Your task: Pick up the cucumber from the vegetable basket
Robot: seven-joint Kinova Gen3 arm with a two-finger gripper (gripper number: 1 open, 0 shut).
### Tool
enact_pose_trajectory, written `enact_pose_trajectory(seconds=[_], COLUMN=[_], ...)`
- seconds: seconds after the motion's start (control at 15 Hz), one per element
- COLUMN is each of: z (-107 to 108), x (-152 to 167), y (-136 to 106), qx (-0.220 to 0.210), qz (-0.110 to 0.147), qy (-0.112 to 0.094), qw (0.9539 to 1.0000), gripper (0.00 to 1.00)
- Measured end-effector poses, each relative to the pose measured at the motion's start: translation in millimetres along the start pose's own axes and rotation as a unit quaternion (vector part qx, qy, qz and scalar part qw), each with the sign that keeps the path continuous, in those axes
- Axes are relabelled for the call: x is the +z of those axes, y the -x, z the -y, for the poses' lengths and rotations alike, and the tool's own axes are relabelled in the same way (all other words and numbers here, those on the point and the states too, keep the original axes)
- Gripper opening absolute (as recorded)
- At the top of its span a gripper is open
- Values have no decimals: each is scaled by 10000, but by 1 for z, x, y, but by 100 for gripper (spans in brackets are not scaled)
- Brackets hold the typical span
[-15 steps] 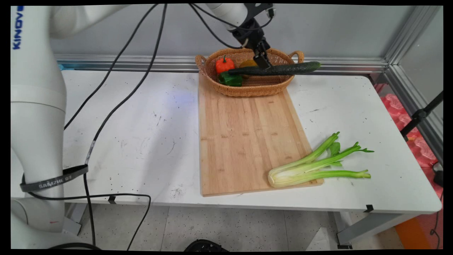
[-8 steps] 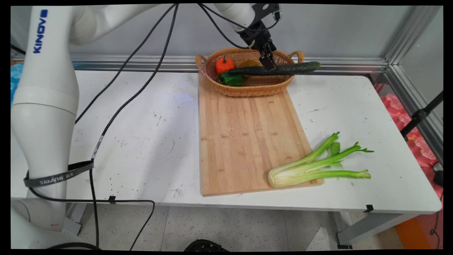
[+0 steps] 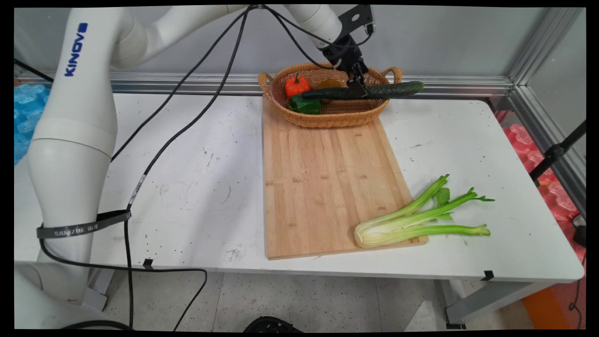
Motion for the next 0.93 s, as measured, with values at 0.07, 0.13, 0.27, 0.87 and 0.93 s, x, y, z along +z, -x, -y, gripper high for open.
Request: enact_pose_trajectory(seconds=[0.07,0.13,0.27,0.87,0.93], z=[1,2,3,6,6], x=[3,5,10,22,22], y=[1,1,3,10,11], qx=[-5,-10,-20,16,18], qz=[-4,-6,-3,68,74], qy=[13,24,51,129,135], qw=[10000,10000,10000,9999,9999], gripper=[100,100,100,0,0])
